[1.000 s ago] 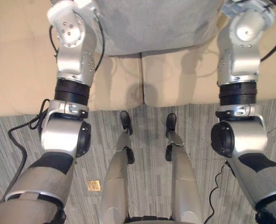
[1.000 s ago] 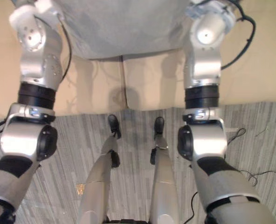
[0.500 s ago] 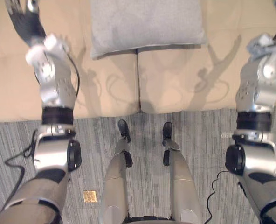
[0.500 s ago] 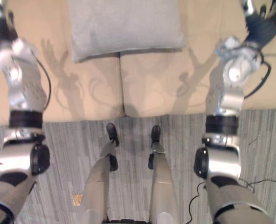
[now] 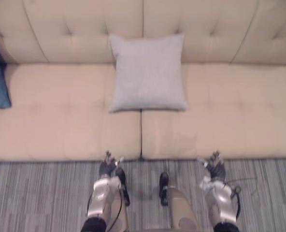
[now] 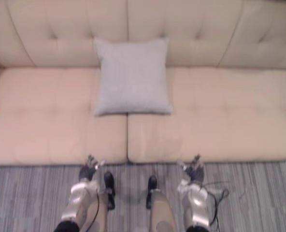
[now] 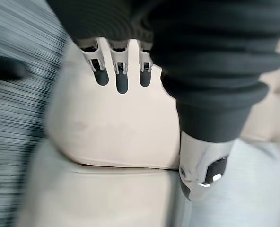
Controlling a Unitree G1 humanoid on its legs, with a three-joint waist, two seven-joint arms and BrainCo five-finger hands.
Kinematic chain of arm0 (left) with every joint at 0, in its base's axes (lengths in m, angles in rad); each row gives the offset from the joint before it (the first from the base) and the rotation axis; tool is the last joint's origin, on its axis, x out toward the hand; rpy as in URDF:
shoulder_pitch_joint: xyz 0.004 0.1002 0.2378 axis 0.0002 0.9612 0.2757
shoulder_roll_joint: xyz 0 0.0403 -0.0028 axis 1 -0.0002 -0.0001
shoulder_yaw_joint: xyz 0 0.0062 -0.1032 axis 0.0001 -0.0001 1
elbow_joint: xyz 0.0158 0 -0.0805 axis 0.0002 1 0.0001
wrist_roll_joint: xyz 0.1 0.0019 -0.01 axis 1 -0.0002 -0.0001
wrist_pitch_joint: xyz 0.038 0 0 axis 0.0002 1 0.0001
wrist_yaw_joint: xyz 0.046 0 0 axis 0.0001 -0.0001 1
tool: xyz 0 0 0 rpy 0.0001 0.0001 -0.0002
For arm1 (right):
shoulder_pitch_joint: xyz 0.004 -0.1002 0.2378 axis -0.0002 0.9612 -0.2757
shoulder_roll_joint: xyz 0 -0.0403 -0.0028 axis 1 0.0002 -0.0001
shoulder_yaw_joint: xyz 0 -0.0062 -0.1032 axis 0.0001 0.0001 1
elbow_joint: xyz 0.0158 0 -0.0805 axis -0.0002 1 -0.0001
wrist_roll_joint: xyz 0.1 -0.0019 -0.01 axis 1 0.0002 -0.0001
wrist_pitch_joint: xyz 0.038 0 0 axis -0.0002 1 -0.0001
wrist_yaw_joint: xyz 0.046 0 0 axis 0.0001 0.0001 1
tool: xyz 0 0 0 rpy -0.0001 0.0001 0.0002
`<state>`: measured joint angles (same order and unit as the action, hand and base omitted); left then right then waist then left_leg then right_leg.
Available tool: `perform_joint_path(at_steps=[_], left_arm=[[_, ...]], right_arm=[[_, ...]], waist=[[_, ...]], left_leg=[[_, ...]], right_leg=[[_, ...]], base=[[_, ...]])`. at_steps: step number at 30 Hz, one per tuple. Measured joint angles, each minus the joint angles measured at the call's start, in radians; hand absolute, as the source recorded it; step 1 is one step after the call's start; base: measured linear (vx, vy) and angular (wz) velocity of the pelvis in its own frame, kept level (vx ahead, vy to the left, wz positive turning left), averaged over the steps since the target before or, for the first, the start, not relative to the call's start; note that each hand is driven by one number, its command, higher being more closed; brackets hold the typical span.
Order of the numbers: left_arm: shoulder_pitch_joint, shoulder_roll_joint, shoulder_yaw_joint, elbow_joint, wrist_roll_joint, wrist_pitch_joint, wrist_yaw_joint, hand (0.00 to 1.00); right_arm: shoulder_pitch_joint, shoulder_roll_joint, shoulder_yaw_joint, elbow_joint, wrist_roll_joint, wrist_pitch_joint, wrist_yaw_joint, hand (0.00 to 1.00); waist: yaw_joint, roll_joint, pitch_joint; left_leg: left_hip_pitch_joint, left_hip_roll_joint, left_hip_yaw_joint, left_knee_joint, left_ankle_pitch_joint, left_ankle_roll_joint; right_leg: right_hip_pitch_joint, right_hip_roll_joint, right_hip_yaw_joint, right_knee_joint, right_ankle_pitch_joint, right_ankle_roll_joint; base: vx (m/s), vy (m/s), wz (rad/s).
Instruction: Pick up cushions and gather them together orderly.
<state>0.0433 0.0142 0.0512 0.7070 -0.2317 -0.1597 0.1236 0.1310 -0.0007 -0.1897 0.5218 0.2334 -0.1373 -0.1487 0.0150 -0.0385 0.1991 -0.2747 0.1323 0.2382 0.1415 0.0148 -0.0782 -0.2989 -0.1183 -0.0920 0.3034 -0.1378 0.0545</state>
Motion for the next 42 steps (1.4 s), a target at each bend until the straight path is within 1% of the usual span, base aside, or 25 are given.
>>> perform_joint_path(at_steps=[3, 7, 11, 14, 15, 16, 17, 18, 19, 21, 22, 24, 25, 27, 28, 29, 30, 32, 34, 35, 37, 38, 39, 40, 42], left_arm=[[0.031, 0.002, 0.021, 0.086, 0.060, 0.015, -0.007, 0.00], [0.046, 0.002, 0.044, 0.152, 0.112, 0.021, -0.020, 0.00], [0.044, 0.006, 0.042, 0.177, 0.135, 0.022, -0.019, 0.00], [0.024, 0.007, 0.038, 0.176, 0.163, 0.022, -0.016, 0.00], [0.021, 0.002, 0.048, 0.178, 0.173, 0.022, -0.014, 0.00], [0.015, 0.006, 0.049, 0.179, 0.174, 0.023, -0.010, 0.00], [0.014, 0.009, 0.049, 0.178, 0.174, 0.024, -0.007, 0.00], [0.019, 0.015, 0.050, 0.175, 0.173, 0.025, -0.001, 0.00], [0.022, 0.024, 0.055, 0.173, 0.173, 0.033, 0.005, 0.00], [0.026, -0.009, 0.088, 0.166, 0.172, 0.041, 0.007, 0.00], [0.028, -0.020, 0.086, 0.166, 0.171, 0.040, 0.008, 0.00], [0.021, -0.032, 0.065, 0.166, 0.172, 0.040, 0.008, 0.00], [0.015, -0.033, 0.042, 0.168, 0.173, 0.041, 0.008, 0.00], [0.004, -0.034, 0.011, 0.172, 0.174, 0.042, 0.008, 0.00], [0.005, -0.034, 0.000, 0.172, 0.174, 0.043, 0.008, 0.00], [-0.006, -0.040, 0.001, 0.167, 0.185, 0.042, 0.008, 0.00], [-0.008, -0.041, 0.004, 0.167, 0.191, 0.042, 0.008, 0.00], [-0.006, -0.042, 0.008, 0.167, 0.192, 0.042, 0.008, 0.00], [-0.001, -0.047, 0.013, 0.166, 0.193, 0.042, 0.008, 0.00], [0.001, -0.048, 0.014, 0.167, 0.193, 0.043, 0.008, 0.00], [0.004, -0.046, 0.022, 0.169, 0.194, 0.045, 0.009, 0.00], [0.006, -0.040, 0.026, 0.171, 0.197, 0.047, 0.010, 0.00], [0.007, -0.023, 0.031, 0.186, 0.202, 0.050, 0.015, 0.00], [0.004, -0.014, 0.027, 0.198, 0.206, 0.054, 0.021, 0.00], [0.000, -0.008, 0.020, 0.217, 0.211, 0.058, 0.027, 0.00]], right_arm=[[0.039, 0.029, -0.001, 0.089, -0.012, 0.013, 0.027, 0.00], [0.038, 0.039, -0.004, 0.168, -0.040, 0.023, 0.042, 0.00], [0.005, 0.039, -0.004, 0.240, -0.080, 0.037, 0.039, 0.00], [-0.005, 0.040, 0.008, 0.266, -0.082, 0.047, 0.035, 0.00], [-0.020, 0.043, 0.008, 0.280, -0.084, 0.047, 0.035, 0.00], [-0.017, 0.043, 0.008, 0.288, -0.084, 0.048, 0.034, 0.00], [-0.012, 0.041, 0.007, 0.295, -0.084, 0.048, 0.032, 0.00], [-0.012, 0.042, 0.007, 0.314, -0.084, 0.047, 0.030, 0.00], [-0.022, 0.041, 0.006, 0.336, -0.083, 0.048, 0.029, 0.00], [-0.057, 0.026, 0.002, 0.337, -0.082, 0.046, 0.027, 0.00], [-0.064, 0.015, -0.002, 0.332, -0.080, 0.046, 0.021, 0.00], [-0.070, 0.000, -0.002, 0.320, -0.077, 0.043, 0.012, 0.00], [-0.083, 0.000, -0.001, 0.316, -0.076, 0.035, 0.007, 0.00], [-0.097, 0.007, 0.002, 0.320, -0.076, 0.032, -0.005, 0.00], [-0.090, 0.012, 0.002, 0.321, -0.076, 0.033, -0.011, 0.00], [-0.082, 0.025, 0.000, 0.320, -0.075, 0.033, -0.018, 0.00], [-0.076, 0.026, -0.001, 0.319, -0.075, 0.033, -0.021, 0.00], [-0.070, 0.024, -0.003, 0.318, -0.074, 0.033, -0.024, 0.00], [-0.058, 0.022, -0.003, 0.319, -0.075, 0.033, -0.023, 0.00], [-0.056, 0.023, -0.003, 0.319, -0.075, 0.033, -0.022, 0.00], [-0.048, 0.026, -0.006, 0.324, -0.075, 0.035, -0.019, 0.00], [-0.041, 0.036, -0.010, 0.326, -0.076, 0.038, -0.019, 0.00], [-0.025, 0.055, -0.012, 0.329, -0.075, 0.042, -0.015, 0.00], [-0.022, 0.056, -0.017, 0.332, -0.075, 0.042, -0.014, 0.00], [-0.025, 0.049, -0.048, 0.358, -0.074, 0.042, -0.014, 0.00]], waist=[[0.000, 0.003, -0.052], [0.001, 0.001, -0.086], [0.004, -0.001, -0.087], [0.007, 0.002, -0.086], [0.011, 0.008, -0.087], [0.009, -0.001, -0.092], [0.009, -0.011, -0.098], [0.013, -0.029, -0.111], [0.023, -0.064, -0.127], [0.049, -0.020, -0.124], [0.049, -0.005, -0.126], [0.053, 0.002, -0.128], [0.053, 0.015, -0.126], [0.047, 0.042, -0.096], [0.042, 0.042, -0.092], [0.042, 0.033, -0.079], [0.047, 0.025, -0.073], [0.039, 0.023, -0.068], [0.038, 0.026, -0.069], [0.037, 0.027, -0.069], [0.036, 0.032, -0.065], [0.035, 0.029, -0.066], [0.031, 0.001, -0.085], [0.025, -0.008, -0.091], [0.017, -0.008, -0.093]], left_leg=[[0.079, -0.010, 0.004, -0.038, -0.003, -0.002], [0.155, -0.018, 0.029, -0.080, -0.003, -0.002], [0.202, -0.018, 0.073, -0.091, -0.006, 0.000], [0.197, 0.004, 0.078, -0.046, -0.035, 0.007], [0.186, 0.020, 0.074, -0.024, -0.040, 0.011], [0.171, 0.019, 0.056, -0.004, -0.040, 0.011], [0.158, 0.019, 0.037, 0.011, -0.039, 0.010], [0.138, 0.016, 0.021, 0.039, -0.036, 0.007], [0.093, 0.016, 0.010, 0.088, -0.036, 0.007], [0.055, 0.053, 0.004, 0.103, -0.015, 0.018], [0.035, 0.065, 0.000, 0.100, 0.013, 0.016], [-0.010, 0.078, -0.001, 0.090, 0.039, -0.010], [-0.048, 0.088, -0.006, 0.080, 0.059, -0.034], [-0.067, 0.106, -0.030, 0.028, 0.155, -0.034], [-0.060, 0.103, -0.031, -0.018, 0.211, -0.040], [-0.043, 0.106, -0.016, 0.008, 0.178, -0.044], [-0.038, 0.107, -0.008, 0.076, 0.115, -0.033], [-0.037, 0.102, -0.020, 0.229, -0.013, -0.010], [-0.014, 0.097, -0.075, 0.353, -0.140, -0.025], [0.001, 0.089, -0.093, 0.363, -0.174, -0.034], [0.070, 0.067, -0.105, 0.323, -0.302, -0.057], [0.076, 0.054, -0.096, 0.298, -0.299, -0.052], [0.091, 0.025, -0.080, 0.235, -0.297, -0.052], [0.104, 0.004, -0.080, 0.207, -0.297, -0.052], [0.127, -0.028, -0.080, 0.167, -0.289, -0.040]], right_leg=[[0.082, -0.005, -0.005, -0.040, -0.002, 0.005], [0.136, -0.005, 0.014, -0.077, 0.004, 0.012], [0.160, -0.004, 0.041, -0.078, 0.020, 0.027], [0.147, -0.001, 0.020, -0.010, 0.036, 0.048], [0.109, -0.007, 0.016, 0.146, -0.023, 0.036], [0.085, -0.022, 0.016, 0.327, -0.068, 0.053], [0.093, -0.031, 0.024, 0.412, -0.083, 0.077], [0.109, -0.045, 0.042, 0.466, -0.080, 0.090], [0.126, -0.041, 0.074, 0.430, -0.100, 0.118], [0.137, 0.013, 0.070, 0.352, -0.104, 0.108], [0.155, 0.025, 0.067, 0.298, -0.127, 0.076], [0.153, 0.035, 0.050, 0.226, -0.178, 0.031], [0.145, 0.054, 0.024, 0.188, -0.196, 0.002], [0.148, 0.081, -0.019, 0.139, -0.181, -0.028], [0.149, 0.079, -0.038, 0.124, -0.170, -0.045], [0.163, 0.064, -0.083, 0.105, -0.156, -0.070], [0.161, 0.058, -0.095, 0.104, -0.149, -0.082], [0.151, 0.042, -0.099, 0.101, -0.139, -0.080], [0.126, 0.041, -0.065, 0.092, -0.124, -0.060], [0.115, 0.040, -0.056, 0.092, -0.121, -0.052], [0.096, 0.036, -0.023, 0.091, -0.101, -0.020], [0.097, 0.031, -0.010, 0.070, -0.091, -0.010], [0.117, 0.020, 0.008, 0.015, -0.056, 0.008], [0.128, 0.013, 0.024, -0.028, -0.038, 0.011], [0.155, 0.004, 0.054, -0.106, 0.015, 0.021]], base=[[0.11, 0.025, 0.01], [0.06, 0.022, -0.14], [0.04, 0.024, -0.33], [-0.04, -0.014, -0.10], [-0.09, -0.041, 0.16], [-0.10, -0.088, 0.39], [-0.05, -0.091, 0.54], [-0.02, -0.180, 0.47], [-0.06, -0.222, 0.21], [-0.15, -0.188, -0.05], [-0.21, -0.158, 0.05], [-0.20, -0.166, 0.11], [-0.25, -0.143, 0.13], [-0.28, -0.126, 0.31], [-0.30, -0.078, 0.41], [-0.30, -0.066, 0.25], [-0.31, -0.036, 0.09], [-0.30, 0.004, -0.06], [-0.26, 0.138, -0.24], [-0.24, 0.270, -0.38], [-0.20, 0.267, -0.42], [-0.07, 0.196, -0.34], [-0.03, 0.211, -0.21], [0.02, 0.153, -0.13], [0.00, 0.130, 0.01]])
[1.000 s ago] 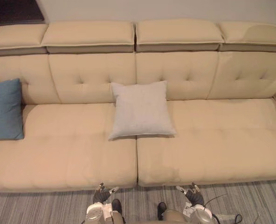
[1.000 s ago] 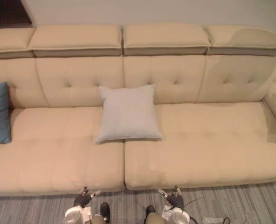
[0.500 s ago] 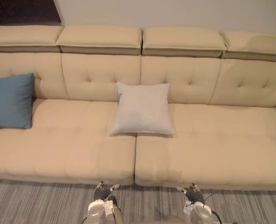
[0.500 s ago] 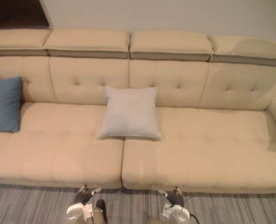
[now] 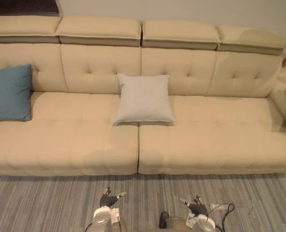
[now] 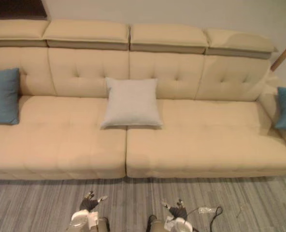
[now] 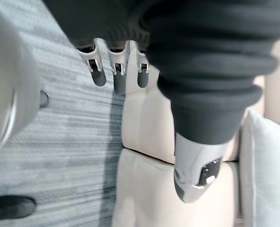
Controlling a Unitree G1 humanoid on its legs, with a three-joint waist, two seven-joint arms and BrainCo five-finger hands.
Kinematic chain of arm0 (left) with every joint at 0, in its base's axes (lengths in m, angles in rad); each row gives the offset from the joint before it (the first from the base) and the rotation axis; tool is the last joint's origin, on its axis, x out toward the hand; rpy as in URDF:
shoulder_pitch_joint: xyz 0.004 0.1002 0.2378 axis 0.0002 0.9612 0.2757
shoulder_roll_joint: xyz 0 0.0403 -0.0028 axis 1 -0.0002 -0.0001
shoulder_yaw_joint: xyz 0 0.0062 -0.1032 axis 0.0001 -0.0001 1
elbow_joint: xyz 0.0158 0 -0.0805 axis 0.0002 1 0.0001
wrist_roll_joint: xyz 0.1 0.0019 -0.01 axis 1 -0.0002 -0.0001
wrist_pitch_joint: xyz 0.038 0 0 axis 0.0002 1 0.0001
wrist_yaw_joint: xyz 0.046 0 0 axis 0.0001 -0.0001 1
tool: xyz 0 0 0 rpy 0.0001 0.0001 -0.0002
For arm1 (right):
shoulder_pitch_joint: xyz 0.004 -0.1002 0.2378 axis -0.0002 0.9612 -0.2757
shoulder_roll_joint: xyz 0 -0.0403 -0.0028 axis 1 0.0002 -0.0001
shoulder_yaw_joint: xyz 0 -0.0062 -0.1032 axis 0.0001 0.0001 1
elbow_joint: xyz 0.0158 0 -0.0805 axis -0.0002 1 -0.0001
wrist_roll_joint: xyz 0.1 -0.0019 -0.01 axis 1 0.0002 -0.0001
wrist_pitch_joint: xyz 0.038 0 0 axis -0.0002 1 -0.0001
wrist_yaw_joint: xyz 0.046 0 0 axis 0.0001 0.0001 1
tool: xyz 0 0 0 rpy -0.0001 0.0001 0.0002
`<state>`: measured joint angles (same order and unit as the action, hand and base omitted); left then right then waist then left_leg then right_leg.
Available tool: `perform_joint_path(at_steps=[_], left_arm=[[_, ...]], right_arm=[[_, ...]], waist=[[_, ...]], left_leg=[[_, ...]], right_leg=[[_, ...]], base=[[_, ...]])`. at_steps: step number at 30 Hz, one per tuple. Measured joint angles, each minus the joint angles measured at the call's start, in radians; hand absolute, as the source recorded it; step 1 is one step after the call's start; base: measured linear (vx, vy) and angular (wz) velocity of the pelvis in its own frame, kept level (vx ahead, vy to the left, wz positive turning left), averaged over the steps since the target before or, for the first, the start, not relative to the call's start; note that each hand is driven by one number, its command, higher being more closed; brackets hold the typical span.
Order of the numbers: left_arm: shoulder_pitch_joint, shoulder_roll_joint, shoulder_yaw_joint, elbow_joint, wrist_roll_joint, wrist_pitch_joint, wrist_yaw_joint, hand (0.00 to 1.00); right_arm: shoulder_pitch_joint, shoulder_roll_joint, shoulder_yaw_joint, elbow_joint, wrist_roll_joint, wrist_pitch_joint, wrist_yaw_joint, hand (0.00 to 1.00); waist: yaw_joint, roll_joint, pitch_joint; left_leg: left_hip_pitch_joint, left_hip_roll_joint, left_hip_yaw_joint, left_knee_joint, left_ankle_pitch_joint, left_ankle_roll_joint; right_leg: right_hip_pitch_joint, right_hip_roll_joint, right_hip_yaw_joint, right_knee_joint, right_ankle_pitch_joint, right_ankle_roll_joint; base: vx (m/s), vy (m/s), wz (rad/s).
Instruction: Pick up cushions and gather them together orderly.
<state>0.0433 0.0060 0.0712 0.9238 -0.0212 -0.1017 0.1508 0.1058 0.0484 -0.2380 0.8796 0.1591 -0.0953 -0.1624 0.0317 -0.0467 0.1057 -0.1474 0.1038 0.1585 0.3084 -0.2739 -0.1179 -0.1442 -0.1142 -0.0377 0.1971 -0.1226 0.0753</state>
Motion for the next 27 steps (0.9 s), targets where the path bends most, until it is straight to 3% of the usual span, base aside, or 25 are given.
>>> perform_joint_path(at_steps=[6, 12, 13, 15, 16, 17, 18, 19, 21, 23, 25, 27], left_arm=[[-0.002, 0.012, -0.021, 0.054, 0.021, 0.002, 0.000, 0.00], [-0.052, 0.024, -0.028, 0.071, 0.039, 0.004, 0.000, 0.00], [-0.065, 0.024, -0.029, 0.070, 0.041, 0.003, 0.000, 0.00], [-0.079, 0.032, -0.026, 0.059, 0.050, 0.000, 0.002, 0.00], [-0.083, 0.037, -0.027, 0.045, 0.053, 0.000, 0.002, 0.00], [-0.084, 0.039, -0.027, 0.037, 0.057, 0.000, 0.002, 0.00], [-0.083, 0.043, -0.024, 0.021, 0.057, 0.000, 0.003, 0.00], [-0.074, 0.040, -0.020, 0.021, 0.057, 0.000, 0.004, 0.00], [-0.069, 0.037, -0.028, 0.024, 0.058, 0.000, 0.004, 0.00], [-0.073, 0.041, -0.033, 0.033, 0.060, -0.001, 0.003, 0.00], [-0.064, 0.039, -0.042, 0.048, 0.062, 0.000, 0.001, 0.00], [-0.035, 0.035, -0.039, 0.043, 0.068, -0.001, 0.001, 0.00]], right_arm=[[-0.014, -0.023, -0.054, 0.051, 0.016, 0.004, 0.003, 0.00], [-0.029, -0.023, -0.075, 0.053, 0.039, 0.006, 0.004, 0.00], [-0.033, -0.024, -0.074, 0.053, 0.039, 0.006, 0.004, 0.00], [-0.059, -0.026, -0.070, 0.053, 0.037, 0.006, 0.001, 0.00], [-0.067, -0.029, -0.070, 0.054, 0.036, 0.007, -0.005, 0.00], [-0.067, -0.033, -0.070, 0.057, 0.036, 0.007, -0.008, 0.00], [-0.069, -0.044, -0.068, 0.070, 0.034, 0.007, -0.014, 0.00], [-0.076, -0.065, -0.063, 0.087, 0.023, 0.009, -0.017, 0.00], [-0.083, -0.094, -0.050, 0.093, -0.004, 0.008, -0.016, 0.00], [-0.094, -0.109, -0.032, 0.117, -0.004, 0.010, -0.016, 0.00], [-0.066, -0.110, -0.033, 0.121, -0.004, 0.015, -0.015, 0.00], [-0.059, -0.107, -0.032, 0.119, -0.004, 0.016, -0.017, 0.00]], waist=[[-0.007, 0.033, -0.032], [-0.020, 0.029, -0.026], [-0.020, 0.033, -0.024], [-0.019, 0.049, -0.012], [-0.029, 0.054, -0.005], [-0.031, 0.046, -0.003], [-0.019, 0.033, 0.010], [-0.019, 0.039, 0.012], [-0.027, 0.061, 0.020], [-0.028, 0.072, 0.026], [-0.034, 0.080, 0.044], [-0.018, 0.080, 0.062]], left_leg=[[0.059, -0.037, 0.045, -0.068, 0.070, 0.055], [0.124, -0.016, 0.153, -0.086, 0.072, 0.058], [0.127, -0.004, 0.186, -0.086, 0.072, 0.058], [0.130, 0.036, 0.275, -0.083, 0.072, 0.059], [0.133, 0.038, 0.320, -0.077, 0.072, 0.059], [0.141, 0.036, 0.346, -0.073, 0.072, 0.058], [0.172, 0.023, 0.397, -0.058, 0.071, 0.057], [0.194, 0.017, 0.411, -0.050, 0.067, 0.055], [0.205, 0.018, 0.406, -0.035, 0.063, 0.062], [0.199, 0.055, 0.405, 0.042, 0.030, 0.054], [0.134, 0.177, 0.369, 0.374, 0.031, 0.088], [0.051, 0.221, 0.253, 0.594, -0.002, 0.142]], right_leg=[[0.023, -0.003, 0.081, -0.075, 0.067, 0.018], [0.013, 0.040, 0.182, -0.118, 0.136, 0.006], [-0.007, 0.053, 0.167, -0.118, 0.161, -0.001], [-0.057, 0.076, -0.006, -0.111, 0.212, -0.069], [-0.092, 0.060, -0.193, -0.056, 0.161, -0.143], [-0.107, 0.041, -0.302, -0.015, 0.125, -0.181], [-0.106, 0.007, -0.484, 0.044, 0.077, -0.223], [-0.096, 0.008, -0.531, 0.056, 0.071, -0.226], [-0.093, 0.038, -0.459, 0.036, 0.059, -0.210], [-0.088, 0.072, -0.420, 0.025, 0.024, -0.179], [-0.014, 0.129, -0.391, 0.014, -0.012, -0.185], [0.034, 0.164, -0.337, 0.036, -0.052, -0.211]], base=[[0.13, 0.096, -0.40], [0.14, 0.030, -0.77], [0.05, 0.007, -1.29], [0.06, -0.040, -1.43], [0.04, -0.069, -1.07], [0.04, -0.122, -1.22], [0.04, -0.141, -1.36], [0.06, -0.166, -1.36], [0.06, -0.093, -1.10], [0.06, -0.074, -0.79], [0.10, -0.113, -0.37], [0.16, -0.073, -0.73]])
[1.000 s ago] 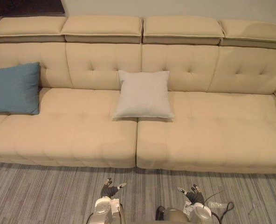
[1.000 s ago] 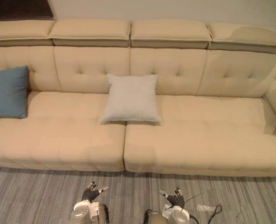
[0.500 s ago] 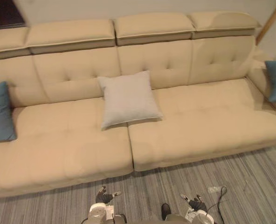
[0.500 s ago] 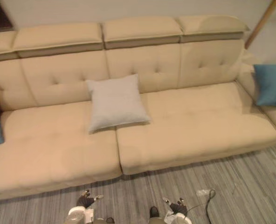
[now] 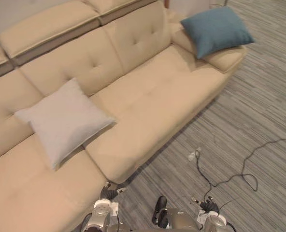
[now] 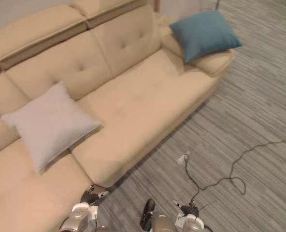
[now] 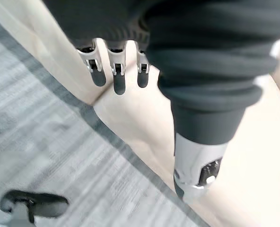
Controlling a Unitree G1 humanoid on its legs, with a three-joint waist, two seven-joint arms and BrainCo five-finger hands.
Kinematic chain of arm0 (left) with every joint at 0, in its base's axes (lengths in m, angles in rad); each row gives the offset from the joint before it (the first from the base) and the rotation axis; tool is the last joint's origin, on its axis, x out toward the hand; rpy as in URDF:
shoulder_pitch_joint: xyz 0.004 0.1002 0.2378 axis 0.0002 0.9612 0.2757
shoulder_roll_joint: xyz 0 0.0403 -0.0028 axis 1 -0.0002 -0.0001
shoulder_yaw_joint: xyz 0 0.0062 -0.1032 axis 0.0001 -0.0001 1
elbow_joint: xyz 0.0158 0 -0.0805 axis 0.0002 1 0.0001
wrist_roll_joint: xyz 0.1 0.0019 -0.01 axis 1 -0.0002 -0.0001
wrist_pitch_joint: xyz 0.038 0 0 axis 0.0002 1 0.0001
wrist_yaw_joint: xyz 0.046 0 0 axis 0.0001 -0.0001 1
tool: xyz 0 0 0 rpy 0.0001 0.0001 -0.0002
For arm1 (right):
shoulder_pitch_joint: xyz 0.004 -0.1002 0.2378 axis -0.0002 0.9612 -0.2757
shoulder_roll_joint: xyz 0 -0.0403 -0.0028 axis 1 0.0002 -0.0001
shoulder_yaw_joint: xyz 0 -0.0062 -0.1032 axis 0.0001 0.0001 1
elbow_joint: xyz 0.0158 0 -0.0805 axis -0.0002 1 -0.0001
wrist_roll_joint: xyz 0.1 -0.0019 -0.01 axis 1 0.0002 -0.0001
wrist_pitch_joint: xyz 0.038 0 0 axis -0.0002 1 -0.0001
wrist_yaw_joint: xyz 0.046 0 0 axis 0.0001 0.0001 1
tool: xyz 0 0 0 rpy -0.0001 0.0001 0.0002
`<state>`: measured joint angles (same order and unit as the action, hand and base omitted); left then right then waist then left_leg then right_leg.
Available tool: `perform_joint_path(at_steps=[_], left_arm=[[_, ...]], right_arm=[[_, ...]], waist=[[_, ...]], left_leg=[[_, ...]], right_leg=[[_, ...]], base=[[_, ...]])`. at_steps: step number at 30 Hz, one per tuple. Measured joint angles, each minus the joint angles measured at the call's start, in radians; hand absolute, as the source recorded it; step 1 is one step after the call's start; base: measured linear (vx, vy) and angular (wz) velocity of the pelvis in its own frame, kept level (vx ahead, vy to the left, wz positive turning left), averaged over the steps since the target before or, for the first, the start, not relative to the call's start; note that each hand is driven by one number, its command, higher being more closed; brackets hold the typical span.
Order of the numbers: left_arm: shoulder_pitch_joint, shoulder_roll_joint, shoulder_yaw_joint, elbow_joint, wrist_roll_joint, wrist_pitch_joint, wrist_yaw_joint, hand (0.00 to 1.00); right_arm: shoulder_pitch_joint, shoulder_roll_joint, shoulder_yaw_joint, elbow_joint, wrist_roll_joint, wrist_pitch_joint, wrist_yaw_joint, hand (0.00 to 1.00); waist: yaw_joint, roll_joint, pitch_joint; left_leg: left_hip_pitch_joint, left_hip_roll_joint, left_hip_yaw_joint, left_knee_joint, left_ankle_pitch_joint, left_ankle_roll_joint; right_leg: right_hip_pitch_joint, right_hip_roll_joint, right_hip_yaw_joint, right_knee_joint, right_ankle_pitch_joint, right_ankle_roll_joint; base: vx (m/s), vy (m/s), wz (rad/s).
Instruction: Pick up cushions and gather them together orderly.
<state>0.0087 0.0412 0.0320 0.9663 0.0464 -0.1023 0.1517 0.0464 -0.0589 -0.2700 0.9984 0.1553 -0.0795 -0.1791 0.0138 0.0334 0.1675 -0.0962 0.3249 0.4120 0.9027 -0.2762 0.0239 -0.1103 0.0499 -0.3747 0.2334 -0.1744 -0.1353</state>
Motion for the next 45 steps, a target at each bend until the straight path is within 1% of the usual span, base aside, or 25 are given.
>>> perform_joint_path(at_steps=[2, 4, 7, 9, 11, 14, 16, 17, 19, 22, 24, 25, 26, 27, 28, 30, 32, 33, 35, 38, 40, 41, 42, 43, 45], left_arm=[[0.011, 0.008, 0.004, -0.023, -0.003, 0.000, 0.002, 0.00], [0.005, 0.013, 0.004, -0.024, -0.004, 0.000, 0.003, 0.00], [0.007, 0.001, 0.021, -0.049, -0.009, 0.000, 0.005, 0.00], [0.020, -0.008, 0.020, -0.050, -0.011, -0.001, 0.002, 0.00], [0.025, -0.015, 0.021, -0.049, -0.010, 0.000, 0.002, 0.00], [0.025, -0.005, 0.018, -0.051, -0.010, 0.001, 0.001, 0.00], [0.027, 0.007, 0.007, -0.051, -0.010, 0.004, 0.002, 0.00], [0.026, 0.006, 0.000, -0.051, -0.011, 0.005, 0.002, 0.00], [0.022, 0.006, -0.024, -0.053, -0.011, 0.004, 0.003, 0.00], [0.024, 0.015, -0.031, -0.051, -0.012, 0.004, 0.004, 0.00], [0.024, 0.027, -0.030, -0.051, -0.012, 0.004, 0.015, 0.00], [0.031, 0.048, -0.035, -0.033, -0.012, 0.004, 0.021, 0.00], [0.031, 0.066, -0.047, -0.027, -0.012, 0.004, 0.020, 0.00], [0.031, 0.069, -0.049, -0.017, -0.011, 0.003, 0.020, 0.00], [0.036, 0.040, -0.051, 0.008, -0.010, 0.005, 0.020, 0.00], [0.035, 0.010, -0.049, 0.008, -0.010, 0.003, 0.020, 0.00], [0.045, 0.001, -0.039, 0.004, -0.018, 0.000, 0.016, 0.00], [0.044, 0.002, -0.037, 0.000, -0.021, -0.001, 0.017, 0.00], [0.042, -0.001, -0.021, -0.032, -0.028, -0.007, 0.017, 0.00], [0.041, -0.003, -0.022, -0.046, -0.029, -0.017, 0.017, 0.00], [0.037, -0.006, -0.022, -0.050, -0.027, -0.016, 0.018, 0.00], [0.041, -0.008, -0.027, -0.049, -0.028, -0.016, 0.018, 0.00], [0.040, -0.008, -0.030, -0.048, -0.029, -0.017, 0.017, 0.00], [0.032, -0.004, -0.029, -0.046, -0.028, -0.017, 0.016, 0.00], [0.025, 0.019, -0.028, -0.045, -0.029, -0.017, 0.013, 0.00]], right_arm=[[-0.023, -0.001, -0.001, 0.000, 0.002, -0.001, -0.008, 0.00], [-0.030, -0.001, -0.003, 0.002, 0.002, -0.001, -0.015, 0.00], [-0.044, 0.007, -0.011, -0.003, 0.001, 0.000, -0.024, 0.00], [-0.047, 0.009, -0.042, -0.003, -0.001, 0.000, -0.030, 0.00], [-0.044, 0.010, -0.041, -0.004, -0.004, 0.001, -0.033, 0.00], [-0.024, 0.024, -0.041, -0.012, -0.037, 0.004, -0.033, 0.00], [-0.012, 0.031, -0.040, -0.043, -0.042, 0.011, -0.027, 0.00], [-0.012, 0.030, -0.039, -0.043, -0.047, 0.011, -0.026, 0.00], [-0.012, 0.030, -0.035, -0.042, -0.072, 0.012, -0.017, 0.00], [-0.033, 0.030, -0.030, -0.034, -0.075, 0.011, -0.017, 0.00], [-0.055, 0.025, -0.028, -0.016, -0.076, 0.011, -0.018, 0.00], [-0.060, 0.021, -0.020, 0.005, -0.076, 0.011, -0.018, 0.00], [-0.048, 0.020, -0.020, 0.011, -0.077, 0.011, -0.020, 0.00], [-0.045, 0.012, -0.020, 0.016, -0.077, 0.011, -0.019, 0.00], [-0.046, -0.033, -0.020, 0.045, -0.077, 0.011, -0.021, 0.00], [-0.038, -0.063, -0.022, 0.048, -0.076, 0.011, -0.022, 0.00], [-0.025, -0.065, -0.020, 0.047, -0.075, 0.011, -0.022, 0.00], [-0.016, -0.057, -0.021, 0.047, -0.074, 0.011, -0.023, 0.00], [-0.014, -0.051, -0.036, 0.049, -0.073, 0.011, -0.029, 0.00], [-0.037, -0.050, -0.041, 0.049, -0.072, 0.011, -0.033, 0.00], [-0.051, -0.052, -0.044, 0.048, -0.070, 0.011, -0.037, 0.00], [-0.052, -0.052, -0.044, 0.048, -0.070, 0.011, -0.037, 0.00], [-0.050, -0.050, -0.043, 0.049, -0.071, 0.011, -0.037, 0.00], [-0.049, -0.034, -0.043, 0.049, -0.071, 0.013, -0.036, 0.00], [-0.047, -0.013, -0.040, 0.050, -0.076, 0.013, -0.035, 0.00]], waist=[[0.008, -0.009, 0.010], [0.031, -0.014, 0.027], [0.052, -0.012, 0.043], [0.058, 0.007, 0.032], [0.071, 0.012, 0.020], [0.077, -0.022, 0.012], [0.078, -0.044, 0.014], [0.073, -0.044, 0.014], [0.057, -0.041, 0.014], [0.042, -0.029, 0.020], [0.041, -0.026, 0.022], [0.041, -0.044, 0.017], [0.040, -0.068, 0.008], [0.038, -0.074, 0.008], [0.039, -0.001, -0.007], [0.026, 0.052, 0.002], [0.028, 0.059, 0.017], [0.030, 0.057, 0.020], [0.045, 0.038, 0.031], [0.049, 0.034, 0.033], [0.054, 0.031, 0.037], [0.057, 0.037, 0.033], [0.065, 0.041, 0.033], [0.078, 0.029, 0.029], [0.081, -0.017, 0.025]], left_leg=[[-0.129, -0.057, -0.145, 0.034, -0.036, -0.059], [-0.181, -0.098, -0.192, -0.037, -0.043, -0.072], [-0.243, -0.191, -0.295, -0.335, -0.013, -0.105], [-0.231, -0.240, -0.379, -0.583, 0.099, -0.131], [-0.200, -0.258, -0.407, -0.601, 0.178, -0.098], [-0.175, -0.277, -0.334, -0.522, 0.129, -0.052], [-0.082, -0.289, -0.265, -0.513, 0.063, -0.023], [-0.061, -0.290, -0.260, -0.511, 0.055, -0.017], [0.014, -0.283, -0.251, -0.538, 0.047, -0.012], [0.110, -0.239, -0.220, -0.617, 0.047, -0.013], [0.145, -0.198, -0.198, -0.646, 0.040, -0.032], [0.168, -0.195, -0.197, -0.649, 0.033, -0.065], [0.182, -0.207, -0.202, -0.644, 0.020, -0.087], [0.191, -0.204, -0.208, -0.636, 0.008, -0.105], [0.170, -0.137, -0.252, -0.546, 0.001, -0.125], [0.063, -0.075, -0.319, -0.298, 0.039, -0.133], [-0.033, -0.041, -0.378, -0.042, 0.165, -0.081], [-0.061, -0.039, -0.381, 0.027, 0.145, -0.078], [-0.157, -0.101, -0.359, 0.078, 0.053, -0.083], [-0.219, -0.182, -0.306, -0.140, 0.038, -0.084], [-0.217, -0.259, -0.283, -0.492, 0.091, -0.090], [-0.197, -0.284, -0.280, -0.695, 0.177, -0.094], [-0.192, -0.283, -0.279, -0.746, 0.251, -0.080], [-0.171, -0.287, -0.262, -0.748, 0.333, -0.025], [-0.197, -0.318, -0.248, -0.657, 0.241, 0.003]], right_leg=[[0.013, 0.016, 0.061, 0.007, -0.012, -0.008], [0.025, 0.022, 0.108, 0.000, -0.012, -0.003], [0.069, 0.027, 0.207, -0.025, -0.019, 0.017], [0.091, 0.034, 0.278, -0.051, -0.031, 0.042], [0.102, 0.034, 0.348, -0.037, -0.053, 0.072], [0.060, -0.008, 0.411, 0.136, -0.135, 0.148], [-0.053, -0.074, 0.360, 0.494, -0.149, 0.307], [-0.081, -0.095, 0.332, 0.561, -0.144, 0.317], [-0.135, -0.183, 0.208, 0.679, -0.159, 0.269], [-0.160, -0.276, 0.044, 0.560, -0.176, 0.226], [-0.192, -0.292, -0.021, 0.442, -0.148, 0.210], [-0.207, -0.294, -0.033, 0.255, -0.014, 0.193], [-0.202, -0.295, -0.011, 0.164, 0.109, 0.152], [-0.204, -0.288, 0.000, 0.171, 0.117, 0.130], [-0.183, -0.228, -0.012, 0.181, 0.072, 0.116], [-0.130, -0.170, -0.031, 0.136, 0.044, 0.099], [-0.036, -0.125, -0.034, 0.086, 0.026, 0.077], [0.003, -0.114, -0.029, 0.067, 0.013, 0.068], [0.113, -0.095, 0.002, -0.012, -0.001, 0.060], [0.164, -0.090, 0.027, -0.078, 0.008, 0.072], [0.205, -0.088, 0.057, -0.130, 0.008, 0.088], [0.235, -0.072, 0.073, -0.168, 0.006, 0.106], [0.249, -0.063, 0.086, -0.181, -0.001, 0.118], [0.272, -0.069, 0.120, -0.192, -0.019, 0.142], [0.269, -0.112, 0.138, -0.160, -0.063, 0.171]], base=[[0.16, -0.017, -1.02], [0.11, 0.008, -0.92], [0.20, 0.066, -1.00], [0.39, 0.175, -1.06], [0.35, 0.155, -1.02], [0.46, 0.192, -0.80], [0.46, 0.181, -0.69], [0.42, 0.113, -0.39], [0.36, 0.047, -0.20], [0.25, -0.062, -0.26], [0.34, -0.198, -0.42], [0.39, -0.292, -0.37], [0.42, -0.335, -0.26], [0.39, -0.323, -0.27], [0.38, -0.324, -0.26], [0.35, -0.257, -0.26], [0.32, -0.184, -0.20], [0.35, -0.194, -0.21], [0.39, -0.194, -0.42], [0.30, -0.056, -0.39], [0.34, 0.024, -0.40], [0.43, 0.075, -0.38], [0.54, 0.112, -0.55], [0.47, 0.105, -0.44], [0.48, 0.085, -0.36]])
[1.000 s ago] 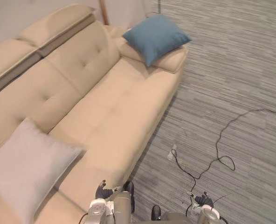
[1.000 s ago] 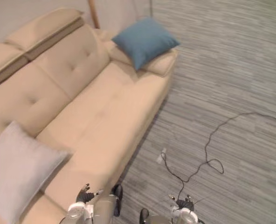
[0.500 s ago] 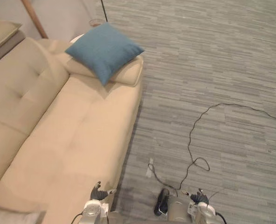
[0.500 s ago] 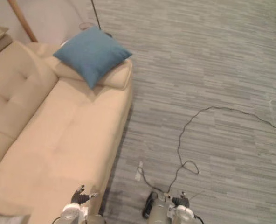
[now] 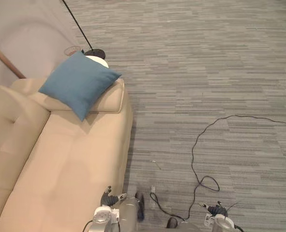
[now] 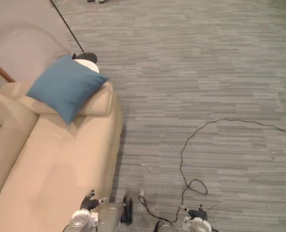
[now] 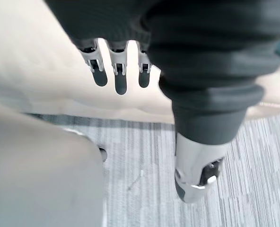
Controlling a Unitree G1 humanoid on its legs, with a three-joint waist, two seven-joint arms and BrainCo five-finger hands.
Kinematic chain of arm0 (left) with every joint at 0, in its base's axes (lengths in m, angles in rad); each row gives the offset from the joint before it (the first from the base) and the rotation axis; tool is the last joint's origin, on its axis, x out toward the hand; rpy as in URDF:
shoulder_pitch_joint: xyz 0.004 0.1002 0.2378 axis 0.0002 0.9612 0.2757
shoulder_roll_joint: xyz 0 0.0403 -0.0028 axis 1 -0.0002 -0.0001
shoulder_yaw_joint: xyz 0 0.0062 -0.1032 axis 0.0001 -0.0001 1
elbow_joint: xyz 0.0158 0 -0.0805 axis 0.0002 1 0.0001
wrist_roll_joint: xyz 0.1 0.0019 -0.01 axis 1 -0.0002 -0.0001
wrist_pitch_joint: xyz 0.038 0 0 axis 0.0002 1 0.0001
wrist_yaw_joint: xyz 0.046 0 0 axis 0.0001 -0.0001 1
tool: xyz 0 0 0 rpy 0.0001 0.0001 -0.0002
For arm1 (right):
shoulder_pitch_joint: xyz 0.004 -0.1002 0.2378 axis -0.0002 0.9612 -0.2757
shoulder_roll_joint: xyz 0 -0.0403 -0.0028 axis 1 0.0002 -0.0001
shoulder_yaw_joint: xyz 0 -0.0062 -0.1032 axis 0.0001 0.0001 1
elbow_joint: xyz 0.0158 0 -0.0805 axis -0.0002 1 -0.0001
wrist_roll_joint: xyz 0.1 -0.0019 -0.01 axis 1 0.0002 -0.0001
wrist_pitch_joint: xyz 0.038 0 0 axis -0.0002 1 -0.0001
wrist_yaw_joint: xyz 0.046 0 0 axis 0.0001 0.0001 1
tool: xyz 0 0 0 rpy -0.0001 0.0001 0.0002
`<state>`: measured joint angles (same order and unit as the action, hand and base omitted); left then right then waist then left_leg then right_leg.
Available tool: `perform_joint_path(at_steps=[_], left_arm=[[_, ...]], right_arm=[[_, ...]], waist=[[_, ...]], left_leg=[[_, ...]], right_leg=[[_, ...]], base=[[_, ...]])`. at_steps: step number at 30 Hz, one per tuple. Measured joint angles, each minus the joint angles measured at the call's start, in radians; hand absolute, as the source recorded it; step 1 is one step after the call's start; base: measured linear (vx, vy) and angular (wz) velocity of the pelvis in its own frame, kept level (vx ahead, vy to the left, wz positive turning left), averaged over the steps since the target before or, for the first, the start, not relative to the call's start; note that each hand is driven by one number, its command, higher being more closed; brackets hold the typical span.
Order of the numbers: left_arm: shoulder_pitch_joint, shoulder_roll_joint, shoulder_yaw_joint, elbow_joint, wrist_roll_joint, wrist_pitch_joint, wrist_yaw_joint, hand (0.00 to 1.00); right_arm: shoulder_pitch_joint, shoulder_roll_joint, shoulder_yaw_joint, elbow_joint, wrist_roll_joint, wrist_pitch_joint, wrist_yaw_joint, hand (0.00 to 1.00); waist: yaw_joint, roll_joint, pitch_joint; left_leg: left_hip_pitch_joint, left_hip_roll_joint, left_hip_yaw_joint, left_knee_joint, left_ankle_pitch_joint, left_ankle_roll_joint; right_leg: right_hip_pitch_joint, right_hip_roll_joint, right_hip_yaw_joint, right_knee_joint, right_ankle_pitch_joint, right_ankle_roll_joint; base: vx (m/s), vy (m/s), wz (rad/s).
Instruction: Pick up cushions and gather them together orderly.
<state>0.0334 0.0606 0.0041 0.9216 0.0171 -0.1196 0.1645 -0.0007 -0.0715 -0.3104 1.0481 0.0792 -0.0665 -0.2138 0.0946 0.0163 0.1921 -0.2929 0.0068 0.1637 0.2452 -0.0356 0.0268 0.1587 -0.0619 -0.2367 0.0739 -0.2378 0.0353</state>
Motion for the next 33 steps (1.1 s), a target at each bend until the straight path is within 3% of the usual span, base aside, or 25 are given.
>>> perform_joint_path(at_steps=[1, 2, 4, 5, 6, 9, 11, 12, 13, 14, 15, 16, 17, 18, 19, 20, 21, 22, 23, 25, 27, 29, 30, 31, 33], left_arm=[[-0.002, -0.002, 0.008, -0.001, -0.001, 0.000, -0.003, 0.00], [-0.001, -0.003, 0.008, 0.000, -0.001, 0.000, -0.003, 0.00], [0.001, 0.009, -0.012, 0.017, -0.008, 0.010, -0.003, 0.00], [0.004, 0.013, -0.022, 0.019, -0.015, 0.015, -0.003, 0.00], [0.014, 0.018, -0.036, 0.020, -0.021, 0.018, -0.002, 0.00], [0.010, 0.022, -0.042, 0.019, -0.024, 0.020, 0.000, 0.00], [-0.010, 0.014, -0.043, 0.017, -0.025, 0.019, 0.001, 0.00], [-0.015, 0.011, -0.043, 0.016, -0.025, 0.019, 0.000, 0.00], [-0.018, 0.013, -0.053, 0.017, -0.021, 0.017, -0.001, 0.00], [-0.015, 0.023, -0.063, 0.025, -0.019, 0.017, -0.002, 0.00], [-0.017, 0.010, -0.063, 0.036, -0.019, 0.018, -0.002, 0.00], [-0.003, -0.014, -0.061, 0.043, -0.018, 0.017, -0.006, 0.00], [0.004, -0.027, -0.061, 0.046, -0.018, 0.017, -0.014, 0.00], [0.003, -0.030, -0.059, 0.043, -0.017, 0.017, -0.014, 0.00], [-0.007, -0.043, -0.046, 0.040, -0.017, 0.017, -0.015, 0.00], [-0.010, -0.049, -0.036, 0.038, -0.017, 0.017, -0.016, 0.00], [-0.008, -0.063, -0.014, 0.012, -0.018, 0.017, -0.016, 0.00], [-0.009, -0.061, -0.015, -0.006, -0.018, 0.017, -0.017, 0.00], [-0.011, -0.061, -0.017, -0.008, -0.018, 0.016, -0.017, 0.00], [-0.013, -0.068, -0.029, -0.012, -0.018, 0.016, -0.023, 0.00], [-0.015, -0.067, -0.046, -0.015, -0.017, 0.016, -0.035, 0.00], [-0.023, -0.063, -0.083, -0.009, -0.008, 0.016, -0.038, 0.00], [-0.023, -0.063, -0.085, -0.008, -0.007, 0.016, -0.038, 0.00], [-0.027, -0.058, -0.102, -0.004, -0.002, 0.016, -0.038, 0.00], [-0.031, -0.041, -0.110, 0.013, 0.000, 0.017, -0.040, 0.00]], right_arm=[[-0.001, -0.006, 0.000, 0.004, -0.002, 0.001, 0.001, 0.00], [0.001, -0.008, 0.000, 0.005, -0.002, 0.001, 0.001, 0.00], [0.023, -0.002, 0.001, 0.006, -0.005, 0.007, 0.015, 0.00], [0.023, -0.001, 0.002, 0.005, -0.005, 0.008, 0.018, 0.00], [0.033, -0.002, 0.001, 0.004, -0.001, 0.009, 0.020, 0.00], [0.023, -0.011, 0.003, -0.005, -0.004, 0.008, 0.020, 0.00], [0.009, -0.020, 0.004, -0.014, -0.003, 0.005, 0.021, 0.00], [0.003, -0.024, 0.005, -0.013, -0.003, 0.006, 0.021, 0.00], [0.005, -0.025, 0.009, -0.011, -0.003, 0.007, 0.021, 0.00], [0.023, -0.024, 0.010, -0.010, -0.003, 0.007, 0.022, 0.00], [0.025, -0.034, 0.010, -0.006, -0.003, 0.008, 0.022, 0.00], [0.023, -0.046, 0.008, -0.010, -0.003, 0.008, 0.023, 0.00], [0.024, -0.045, 0.000, -0.011, -0.002, 0.007, 0.024, 0.00], [0.026, -0.042, -0.001, -0.013, -0.002, 0.007, 0.025, 0.00], [0.042, -0.035, -0.001, -0.021, 0.000, 0.007, 0.025, 0.00], [0.050, -0.031, -0.002, -0.030, 0.001, 0.007, 0.026, 0.00], [0.075, -0.014, 0.000, -0.060, 0.002, 0.004, 0.025, 0.00], [0.084, -0.007, 0.001, -0.077, 0.005, 0.004, 0.025, 0.00], [0.083, -0.004, -0.001, -0.081, 0.007, 0.003, 0.025, 0.00], [0.081, 0.001, -0.003, -0.094, 0.009, -0.003, 0.025, 0.00], [0.080, 0.004, -0.004, -0.092, 0.009, -0.003, 0.028, 0.00], [0.080, -0.001, -0.006, -0.086, 0.011, -0.002, 0.028, 0.00], [0.080, -0.002, -0.006, -0.085, 0.011, -0.002, 0.028, 0.00], [0.081, -0.008, -0.007, -0.071, 0.011, -0.002, 0.027, 0.00], [0.065, 0.002, 0.000, -0.067, 0.010, -0.002, 0.033, 0.00]], waist=[[0.009, -0.007, 0.002], [0.009, -0.007, 0.001], [-0.013, -0.019, 0.003], [-0.019, -0.019, 0.002], [-0.032, -0.018, 0.003], [-0.044, -0.002, 0.012], [-0.050, 0.016, 0.022], [-0.055, 0.020, 0.025], [-0.068, 0.012, 0.025], [-0.078, -0.004, 0.022], [-0.083, 0.009, 0.026], [-0.078, 0.038, 0.018], [-0.086, 0.046, 0.015], [-0.089, 0.046, 0.015], [-0.093, 0.046, 0.016], [-0.094, 0.046, 0.016], [-0.089, 0.039, 0.022], [-0.078, 0.032, 0.025], [-0.077, 0.031, 0.025], [-0.077, 0.026, 0.026], [-0.077, 0.027, 0.025], [-0.079, 0.035, 0.019], [-0.079, 0.038, 0.018], [-0.075, 0.039, 0.016], [-0.067, 0.012, 0.002]], left_leg=[[0.009, -0.001, 0.033, 0.060, -0.073, 0.007], [0.026, -0.002, 0.044, 0.067, -0.092, 0.007], [0.126, -0.036, 0.036, 0.085, -0.165, 0.016], [0.147, -0.038, 0.034, 0.090, -0.178, 0.017], [0.207, -0.042, 0.022, 0.083, -0.202, 0.018], [0.330, -0.025, -0.006, 0.000, -0.206, 0.014], [0.369, 0.006, -0.038, -0.026, -0.216, -0.003], [0.382, 0.018, -0.049, -0.033, -0.220, -0.009], [0.399, 0.024, -0.086, -0.034, -0.234, -0.033], [0.416, 0.018, -0.126, -0.024, -0.268, -0.063], [0.423, 0.030, -0.144, -0.017, -0.286, -0.073], [0.421, 0.066, -0.170, 0.016, -0.288, -0.081], [0.402, 0.076, -0.198, 0.078, -0.284, -0.088], [0.389, 0.080, -0.205, 0.118, -0.282, -0.091], [0.314, 0.100, -0.210, 0.289, -0.254, -0.127], [0.282, 0.109, -0.206, 0.363, -0.233, -0.134], [0.180, 0.155, -0.168, 0.570, -0.146, -0.130], [0.122, 0.208, -0.091, 0.685, -0.152, -0.105], [0.111, 0.220, -0.060, 0.696, -0.159, -0.094], [0.067, 0.232, 0.072, 0.576, -0.188, -0.064], [0.051, 0.201, 0.133, 0.384, -0.187, -0.067], [0.051, 0.161, 0.243, 0.100, -0.110, -0.062], [0.052, 0.157, 0.252, 0.077, -0.099, -0.062], [0.071, 0.146, 0.271, 0.017, -0.001, -0.041], [0.080, 0.101, 0.271, 0.028, -0.026, -0.004]], right_leg=[[-0.045, -0.031, 0.043, 0.151, -0.043, 0.041], [-0.077, -0.045, 0.060, 0.247, -0.056, 0.063], [-0.240, -0.117, 0.098, 0.728, -0.034, 0.169], [-0.266, -0.128, 0.099, 0.804, -0.035, 0.168], [-0.312, -0.143, 0.076, 0.894, -0.051, 0.140], [-0.403, -0.156, -0.031, 0.744, -0.097, 0.057], [-0.454, -0.113, -0.014, 0.549, -0.073, 0.045], [-0.470, -0.088, 0.026, 0.452, -0.034, 0.047], [-0.475, -0.056, 0.124, 0.274, 0.073, 0.064], [-0.465, -0.056, 0.187, 0.213, 0.231, 0.064], [-0.464, -0.044, 0.184, 0.241, 0.221, 0.023], [-0.473, -0.026, 0.175, 0.319, 0.163, 0.006], [-0.469, -0.033, 0.136, 0.371, 0.109, -0.011], [-0.464, -0.036, 0.121, 0.386, 0.094, -0.019], [-0.426, -0.046, 0.065, 0.397, 0.048, -0.031], [-0.409, -0.047, 0.047, 0.395, 0.038, -0.036], [-0.343, -0.044, 0.002, 0.371, 0.013, -0.051], [-0.280, -0.040, -0.030, 0.341, -0.004, -0.066], [-0.259, -0.041, -0.042, 0.329, -0.006, -0.066], [-0.171, -0.050, -0.092, 0.247, -0.009, -0.056], [-0.143, -0.068, -0.133, 0.221, -0.019, -0.040], [-0.118, -0.086, -0.189, 0.207, -0.037, -0.010], [-0.116, -0.085, -0.194, 0.206, -0.039, -0.005], [-0.100, -0.086, -0.199, 0.199, -0.047, 0.016], [-0.069, -0.113, -0.182, 0.166, -0.036, 0.053]], base=[[0.55, 0.138, -0.42], [0.54, 0.174, -0.44], [0.47, 0.137, 0.02], [0.52, 0.067, 0.35], [0.61, 0.044, 0.29], [0.45, -0.023, 0.21], [0.43, -0.141, 0.37], [0.53, -0.257, 0.71], [0.53, -0.332, 0.97], [0.36, -0.244, 0.93], [0.43, -0.328, 0.63], [0.40, -0.322, 0.46], [0.47, -0.386, 0.48], [0.34, -0.320, 0.88], [0.25, -0.254, 0.81], [0.29, -0.306, 1.10], [0.26, -0.254, 0.81], [0.26, -0.222, 0.70], [0.24, -0.165, 0.52], [0.23, -0.109, 0.55], [0.21, -0.016, 0.63], [0.29, 0.063, 0.80], [0.38, 0.137, 0.58], [0.27, 0.104, 0.21], [0.39, 0.141, 0.16]])
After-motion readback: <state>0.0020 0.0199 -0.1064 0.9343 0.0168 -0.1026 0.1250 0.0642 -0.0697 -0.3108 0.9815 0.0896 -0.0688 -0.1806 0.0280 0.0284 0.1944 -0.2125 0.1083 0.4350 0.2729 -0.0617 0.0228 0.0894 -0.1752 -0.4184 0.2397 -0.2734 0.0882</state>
